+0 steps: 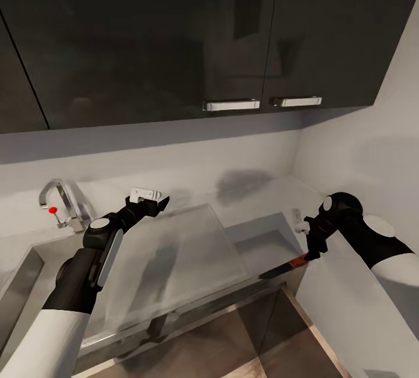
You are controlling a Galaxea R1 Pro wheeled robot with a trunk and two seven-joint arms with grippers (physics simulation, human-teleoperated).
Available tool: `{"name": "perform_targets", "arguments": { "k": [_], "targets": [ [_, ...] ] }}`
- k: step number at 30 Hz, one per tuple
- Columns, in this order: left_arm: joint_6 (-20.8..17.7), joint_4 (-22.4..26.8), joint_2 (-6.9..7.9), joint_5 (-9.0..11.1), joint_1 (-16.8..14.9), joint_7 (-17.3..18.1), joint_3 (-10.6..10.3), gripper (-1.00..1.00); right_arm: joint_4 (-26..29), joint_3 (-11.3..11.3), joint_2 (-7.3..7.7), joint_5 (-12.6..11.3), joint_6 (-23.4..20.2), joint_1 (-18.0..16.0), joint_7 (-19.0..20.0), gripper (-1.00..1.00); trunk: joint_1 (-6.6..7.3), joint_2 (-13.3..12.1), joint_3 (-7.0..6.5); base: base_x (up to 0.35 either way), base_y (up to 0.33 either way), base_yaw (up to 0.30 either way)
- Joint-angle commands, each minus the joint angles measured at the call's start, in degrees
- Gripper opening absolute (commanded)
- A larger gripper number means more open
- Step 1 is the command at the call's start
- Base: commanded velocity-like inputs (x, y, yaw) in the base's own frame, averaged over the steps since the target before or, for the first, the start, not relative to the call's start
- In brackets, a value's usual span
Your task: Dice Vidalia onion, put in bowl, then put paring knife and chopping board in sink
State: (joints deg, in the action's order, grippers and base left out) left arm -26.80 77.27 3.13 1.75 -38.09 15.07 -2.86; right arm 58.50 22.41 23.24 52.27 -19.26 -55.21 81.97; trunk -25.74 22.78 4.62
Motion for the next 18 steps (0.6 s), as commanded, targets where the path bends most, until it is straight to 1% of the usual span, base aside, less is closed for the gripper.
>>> {"name": "perform_targets", "arguments": {
  "k": [1, 3, 4, 7, 8, 18],
  "targets": [
    [-0.36, 0.07, 0.03, 0.18, -0.06, 0.05, -0.04, 1.0, 0.08, 0.17, 0.05, 0.22, -0.6, -0.08, 0.21, 1.0, -0.04, 0.14, 0.14, 0.008, 0.0, 0.0],
    [-0.36, 0.07, 0.03, 0.18, -0.06, 0.05, -0.04, 1.0, 0.11, 0.17, 0.05, 0.87, -0.6, -0.08, 0.21, 1.0, -0.04, 0.14, 0.14, 0.005, 0.0, 0.0],
    [-0.36, 0.07, 0.03, 0.18, -0.06, 0.05, -0.04, 1.0, 0.11, 0.17, 0.07, 3.01, -0.6, -0.08, 0.27, 1.0, -0.04, 0.14, 0.14, 0.0, 0.0, 0.0],
    [-0.36, 0.07, 0.03, 0.18, -0.06, 0.05, -0.04, 1.0, 0.1, 0.08, 0.34, 4.6, -0.6, -0.08, 0.24, 1.0, -0.04, 0.14, 0.14, 0.0, 0.0, 0.0],
    [-0.36, 0.07, 0.03, 0.18, -0.06, 0.05, -0.04, 1.0, 0.08, -0.01, 0.82, 5.44, -0.54, -0.08, 0.22, 1.0, -0.04, 0.14, 0.14, 0.0, 0.0, 0.0],
    [-0.36, 0.07, 0.03, 0.18, -0.06, 0.05, -0.04, 1.0, -0.04, -0.15, 1.16, 5.79, -0.57, -0.08, 0.13, 1.0, -0.04, 0.14, 0.14, 0.005, 0.0, 0.0]
  ]
}}
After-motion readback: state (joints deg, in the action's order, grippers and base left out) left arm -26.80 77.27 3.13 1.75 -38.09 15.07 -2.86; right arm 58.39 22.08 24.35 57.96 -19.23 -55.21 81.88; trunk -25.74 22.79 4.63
